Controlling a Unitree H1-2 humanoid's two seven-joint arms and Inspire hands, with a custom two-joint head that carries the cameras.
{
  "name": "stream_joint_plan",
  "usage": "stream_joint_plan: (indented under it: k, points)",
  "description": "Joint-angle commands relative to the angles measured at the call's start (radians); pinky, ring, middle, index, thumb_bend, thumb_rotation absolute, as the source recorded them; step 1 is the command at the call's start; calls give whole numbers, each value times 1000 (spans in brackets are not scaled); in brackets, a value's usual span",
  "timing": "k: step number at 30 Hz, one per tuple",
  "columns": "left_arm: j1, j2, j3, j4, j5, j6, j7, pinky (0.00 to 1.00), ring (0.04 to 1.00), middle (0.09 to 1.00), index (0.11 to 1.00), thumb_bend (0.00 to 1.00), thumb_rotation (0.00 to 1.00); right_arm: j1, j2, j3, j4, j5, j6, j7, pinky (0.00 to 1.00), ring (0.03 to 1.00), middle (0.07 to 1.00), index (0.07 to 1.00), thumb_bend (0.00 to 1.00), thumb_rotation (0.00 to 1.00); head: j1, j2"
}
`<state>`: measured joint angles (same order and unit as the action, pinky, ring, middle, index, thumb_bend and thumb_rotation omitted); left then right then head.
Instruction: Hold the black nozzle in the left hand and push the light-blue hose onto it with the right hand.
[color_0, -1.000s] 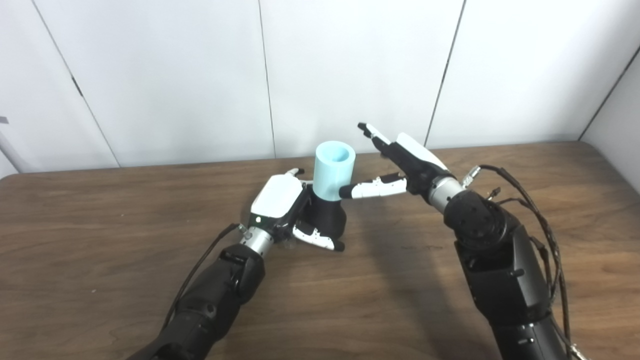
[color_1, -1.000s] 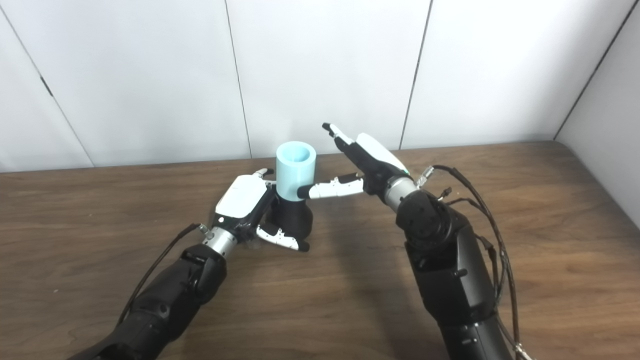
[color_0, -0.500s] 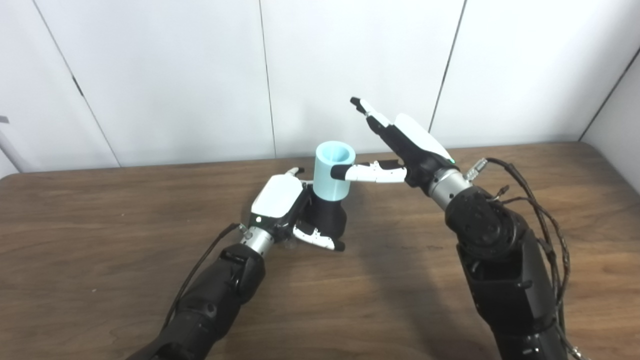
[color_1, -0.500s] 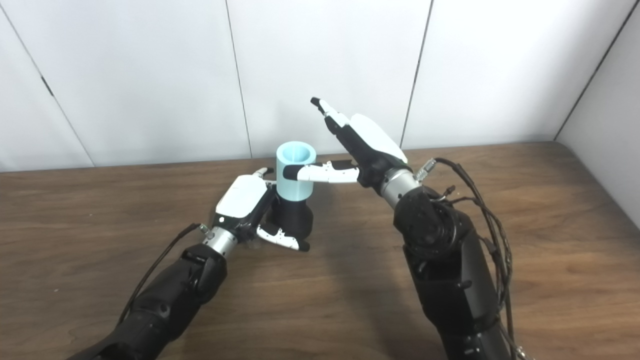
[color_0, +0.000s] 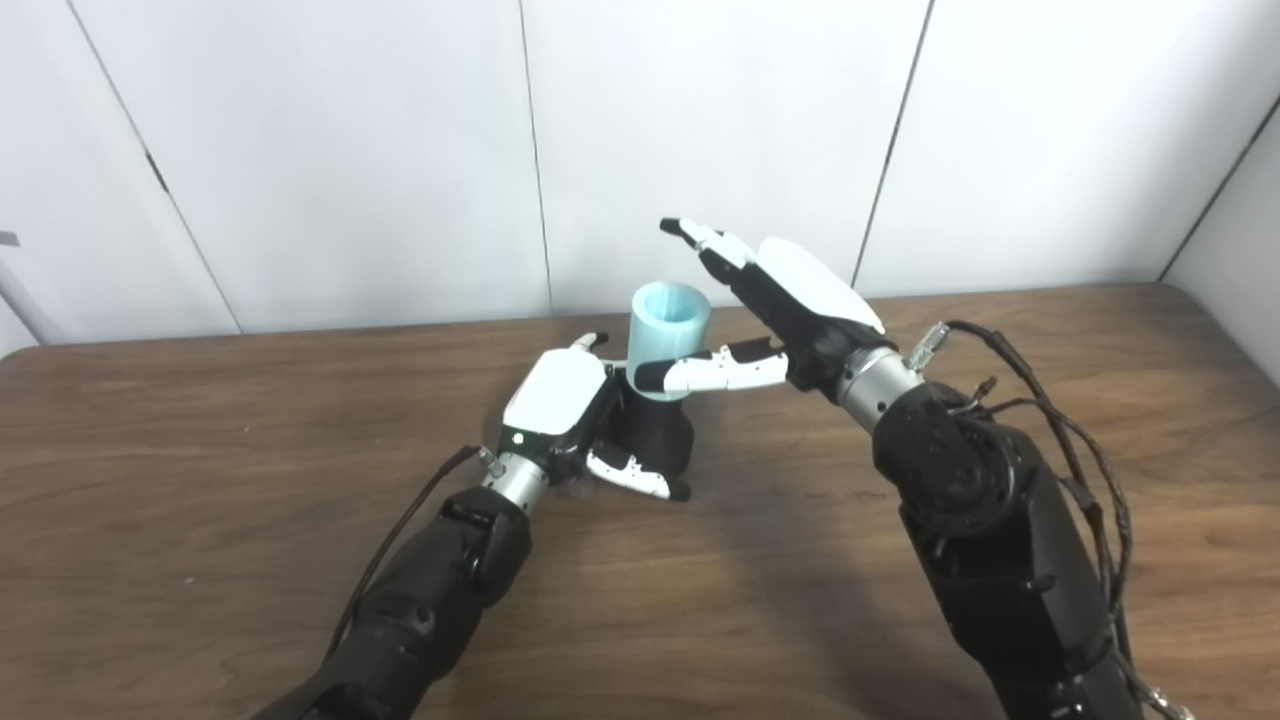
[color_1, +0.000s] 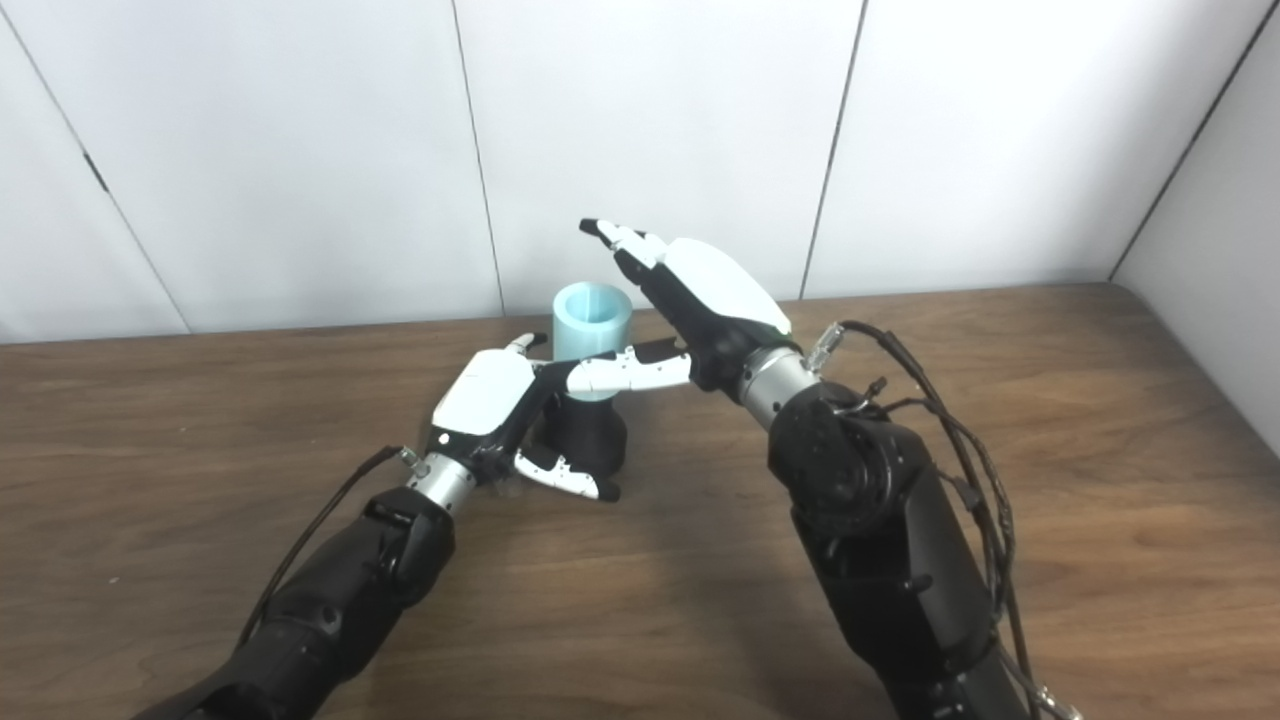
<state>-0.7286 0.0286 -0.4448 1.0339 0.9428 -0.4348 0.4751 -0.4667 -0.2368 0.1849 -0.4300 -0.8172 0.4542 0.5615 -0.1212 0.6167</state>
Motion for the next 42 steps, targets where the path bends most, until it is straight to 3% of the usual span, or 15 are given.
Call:
stream_joint_plan:
  k: [1,9,13,28,35,42]
  points:
    - [377,-123,-37,288,-64,17,39,912,465,445,528,501,0,-108,-52,21,-142,-79,-98,-30,961,1000,988,969,901,726,0,1]
    - [381,-124,-32,284,-69,8,54,916,466,451,523,502,0,-111,-73,76,-151,-136,-98,27,1000,1000,1000,999,896,722,3,7]
    - [385,-123,-29,278,-73,7,53,914,463,432,529,500,0,-101,-71,103,-144,-178,-96,44,1000,1000,1000,1000,948,770,5,13]
    - [389,-121,-4,266,-95,-2,31,916,463,442,526,501,0,-21,-47,148,-209,-219,-113,102,1000,1000,1000,999,949,746,5,22]
    - [392,-118,-2,260,-94,6,22,919,463,450,522,502,0,4,-49,176,-223,-258,-119,165,1000,1000,986,957,965,776,1,28]
    - [395,-115,8,259,-104,4,17,930,465,454,520,503,0,15,-45,174,-229,-271,-115,182,1000,1000,923,901,953,742,-4,32]
